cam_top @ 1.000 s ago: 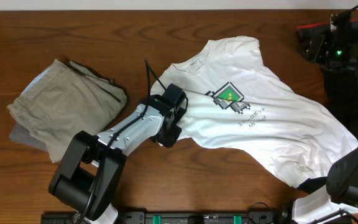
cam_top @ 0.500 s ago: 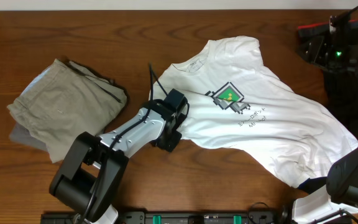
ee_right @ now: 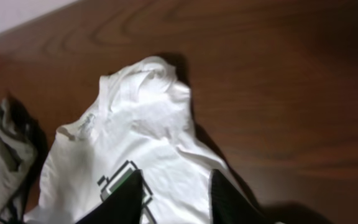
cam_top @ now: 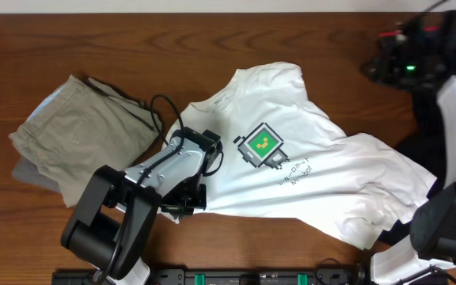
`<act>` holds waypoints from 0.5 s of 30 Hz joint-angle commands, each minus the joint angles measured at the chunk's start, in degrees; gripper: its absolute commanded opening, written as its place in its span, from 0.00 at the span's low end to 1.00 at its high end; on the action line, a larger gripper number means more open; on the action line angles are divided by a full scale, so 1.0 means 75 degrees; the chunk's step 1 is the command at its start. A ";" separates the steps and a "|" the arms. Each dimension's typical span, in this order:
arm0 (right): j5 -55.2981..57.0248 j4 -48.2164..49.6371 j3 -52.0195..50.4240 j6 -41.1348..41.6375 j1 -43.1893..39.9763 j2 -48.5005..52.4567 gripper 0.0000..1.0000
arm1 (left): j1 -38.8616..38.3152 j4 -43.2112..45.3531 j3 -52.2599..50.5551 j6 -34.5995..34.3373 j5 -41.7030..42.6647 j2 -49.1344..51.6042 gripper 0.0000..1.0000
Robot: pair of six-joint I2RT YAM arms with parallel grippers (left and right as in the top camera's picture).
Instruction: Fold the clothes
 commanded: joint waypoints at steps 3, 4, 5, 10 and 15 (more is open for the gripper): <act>0.0720 0.0641 -0.0708 0.0070 0.1393 0.0440 0.18 | 0.0015 -0.0405 -0.0038 -0.0632 -0.0114 0.0122 0.06; 0.0807 0.0839 -0.0857 0.0192 0.1623 0.0519 0.16 | 0.0015 -0.0431 -0.0038 -0.0632 -0.0114 0.0122 0.06; 0.0889 0.1064 -0.1008 0.0312 0.1848 0.0612 0.13 | 0.0015 -0.0431 -0.0038 -0.0632 -0.0117 0.0122 0.06; 0.0947 0.2547 -0.1696 0.0227 0.3092 0.1411 0.03 | 0.0015 -0.0408 -0.0038 -0.0629 -0.0119 0.0122 0.06; 0.1655 0.3448 -0.1731 0.0388 0.3882 0.2428 0.01 | 0.0015 -0.0341 -0.0038 -0.0632 -0.0117 0.0122 0.26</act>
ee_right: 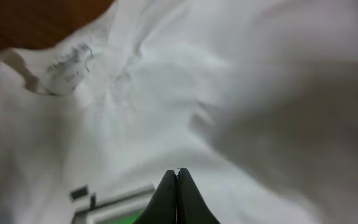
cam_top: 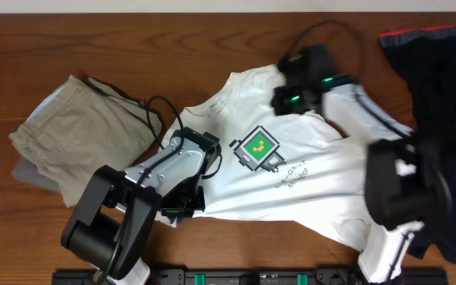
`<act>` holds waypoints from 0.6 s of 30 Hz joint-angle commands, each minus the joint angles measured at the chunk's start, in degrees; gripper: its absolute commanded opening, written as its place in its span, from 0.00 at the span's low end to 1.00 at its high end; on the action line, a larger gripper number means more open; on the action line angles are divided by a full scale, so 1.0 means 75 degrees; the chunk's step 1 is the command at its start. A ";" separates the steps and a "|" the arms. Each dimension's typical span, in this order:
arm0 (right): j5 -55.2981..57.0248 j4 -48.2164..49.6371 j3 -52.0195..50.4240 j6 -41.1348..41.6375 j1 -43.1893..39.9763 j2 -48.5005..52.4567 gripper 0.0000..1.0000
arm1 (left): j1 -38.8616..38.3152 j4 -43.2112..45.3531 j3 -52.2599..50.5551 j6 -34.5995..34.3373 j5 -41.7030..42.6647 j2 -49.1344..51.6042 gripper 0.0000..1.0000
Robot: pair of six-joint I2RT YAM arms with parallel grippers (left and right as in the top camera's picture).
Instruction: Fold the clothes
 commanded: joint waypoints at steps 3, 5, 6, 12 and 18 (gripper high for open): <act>0.0997 0.0702 -0.0070 0.0653 0.0632 0.0973 0.01 | 0.0017 -0.0032 -0.0038 -0.0137 -0.0111 0.0119 0.48; 0.1160 0.0982 -0.0070 0.0898 0.0749 0.1268 0.01 | 0.0017 -0.0029 -0.0038 -0.0137 -0.0111 0.0119 0.52; 0.1241 0.1105 -0.0067 0.1035 0.0793 0.1399 0.01 | 0.0017 -0.0023 -0.0038 -0.0134 -0.0111 0.0119 0.53; 0.1276 0.2331 -0.0003 0.1559 0.1014 0.2393 0.01 | 0.0017 0.0017 -0.0029 -0.0131 -0.0003 0.0119 0.54; 0.1160 0.3045 0.1026 0.1553 0.1338 0.3424 0.01 | 0.0020 0.0067 -0.0026 -0.0131 0.0347 0.0117 0.54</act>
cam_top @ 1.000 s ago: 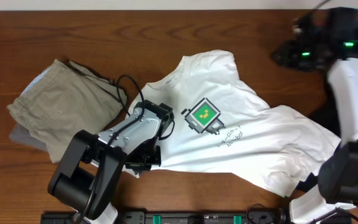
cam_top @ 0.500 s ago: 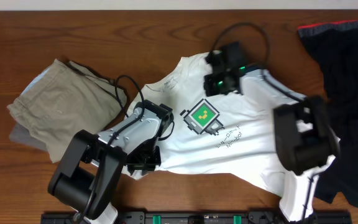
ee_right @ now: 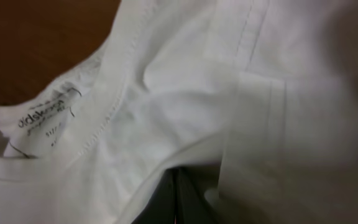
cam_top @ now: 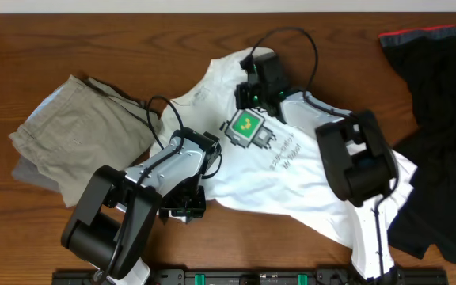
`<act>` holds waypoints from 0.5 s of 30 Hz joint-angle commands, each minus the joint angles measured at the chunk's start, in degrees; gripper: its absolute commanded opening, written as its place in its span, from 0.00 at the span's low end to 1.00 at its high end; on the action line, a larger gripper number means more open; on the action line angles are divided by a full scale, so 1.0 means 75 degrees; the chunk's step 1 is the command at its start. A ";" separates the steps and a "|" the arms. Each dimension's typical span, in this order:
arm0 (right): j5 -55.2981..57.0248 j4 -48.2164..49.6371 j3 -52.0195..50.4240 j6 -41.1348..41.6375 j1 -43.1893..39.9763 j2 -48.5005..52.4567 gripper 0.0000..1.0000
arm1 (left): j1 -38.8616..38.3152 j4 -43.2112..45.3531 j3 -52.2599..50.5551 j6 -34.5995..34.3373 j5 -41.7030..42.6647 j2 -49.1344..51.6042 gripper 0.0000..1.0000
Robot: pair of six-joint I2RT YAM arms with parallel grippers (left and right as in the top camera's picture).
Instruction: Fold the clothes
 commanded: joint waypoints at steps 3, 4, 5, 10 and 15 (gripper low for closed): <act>0.0510 -0.0259 0.1017 0.0160 0.0495 0.1705 0.01 | 0.0023 0.0064 0.0044 -0.0064 0.0134 0.0111 0.54; 0.0495 -0.0277 0.1349 0.0157 0.0560 0.1836 0.01 | 0.0023 0.0064 0.0079 -0.0067 0.0131 0.0111 0.54; 0.0417 -0.0329 0.1743 0.0134 0.0629 0.1958 0.01 | 0.0023 0.0064 0.0125 -0.0067 0.0131 0.0111 0.54; 0.0152 -0.1201 0.3337 -0.0758 0.0819 0.2084 0.01 | 0.0023 0.0085 0.0329 -0.0064 0.0131 0.0111 0.54; 0.0175 -0.3095 0.4479 -0.1300 0.0507 0.1603 0.25 | 0.0026 0.0265 0.0408 -0.0058 0.0125 0.0111 0.55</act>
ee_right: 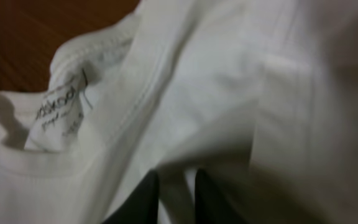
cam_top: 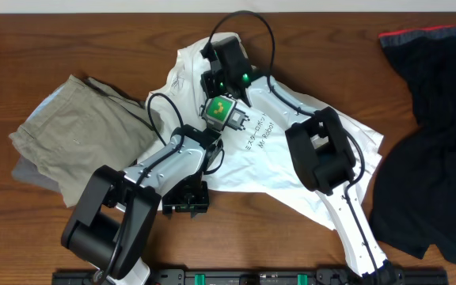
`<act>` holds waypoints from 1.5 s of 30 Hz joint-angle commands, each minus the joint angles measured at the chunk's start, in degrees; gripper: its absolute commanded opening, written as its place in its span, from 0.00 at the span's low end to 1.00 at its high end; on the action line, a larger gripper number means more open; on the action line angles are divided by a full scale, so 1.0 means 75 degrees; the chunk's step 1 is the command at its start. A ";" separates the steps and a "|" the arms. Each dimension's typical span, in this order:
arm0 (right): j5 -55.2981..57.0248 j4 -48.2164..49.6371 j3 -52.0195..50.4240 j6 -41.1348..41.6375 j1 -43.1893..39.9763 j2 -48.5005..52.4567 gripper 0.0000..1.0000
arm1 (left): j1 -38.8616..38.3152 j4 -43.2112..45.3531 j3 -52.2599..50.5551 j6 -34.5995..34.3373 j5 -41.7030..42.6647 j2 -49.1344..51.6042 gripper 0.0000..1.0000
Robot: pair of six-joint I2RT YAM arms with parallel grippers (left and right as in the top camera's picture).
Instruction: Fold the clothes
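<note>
The white T-shirt [cam_top: 291, 150] with a green pixel graphic [cam_top: 220, 108] lies bunched toward the table's middle. My right arm reaches across it, and the right gripper [cam_top: 212, 75] is at the shirt's top, next to the collar. In the right wrist view its fingers [ee_right: 176, 177] stand slightly apart on white cloth, with the neck label [ee_right: 61, 112] to their left. The left gripper [cam_top: 185, 204] rests at the shirt's lower left hem. Its jaws are too dark to read.
Khaki shorts [cam_top: 77, 134] lie crumpled at the left, close to the shirt's collar. A dark garment with a red edge [cam_top: 434, 119] covers the right side. Black cables loop over the shirt's top and by the shorts. Bare wood table [cam_top: 70, 39] shows at the back left.
My right gripper has moved further left along the shirt's top, and the collar and graphic have shifted left with it. Its fingers, pressed together before, now show a narrow gap. The left arm has not moved.
First the shirt lay spread to the right, with my right gripper open above it. Then the fingers were together at the upper right shoulder. Later they were near the collar with the shirt drawn left. Now the shirt is bunched leftward and the fingers are parted.
</note>
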 commanded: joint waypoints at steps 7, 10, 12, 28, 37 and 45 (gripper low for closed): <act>0.0259 -0.2926 0.0784 -0.0851 -0.1472 -0.1813 0.40 | 0.0023 0.0134 0.0475 0.0504 -0.0233 0.0105 0.55; 0.0259 -0.4022 0.0784 -0.0845 -0.2241 -0.2614 0.42 | 0.0023 0.0134 0.0734 0.0691 -0.0525 0.0085 0.54; 0.0259 -0.4765 0.0784 -0.0778 -0.2815 -0.3077 0.46 | 0.0026 0.0137 0.0921 0.0868 -0.0577 0.0020 0.54; -0.0201 -0.7195 -0.1355 -0.0323 -0.6598 -0.3506 0.52 | 0.0038 0.0000 0.2655 0.1239 -0.0886 -0.1128 0.99; -0.0178 -0.5598 -0.3791 0.0283 -0.7012 -0.3506 0.53 | 0.0038 0.0020 0.2655 0.1227 -0.0935 -0.1311 0.98; -0.0752 -0.4366 -0.5039 0.0490 -0.7038 -0.3506 0.49 | 0.0038 0.0052 0.2655 0.1230 -0.0938 -0.1311 0.98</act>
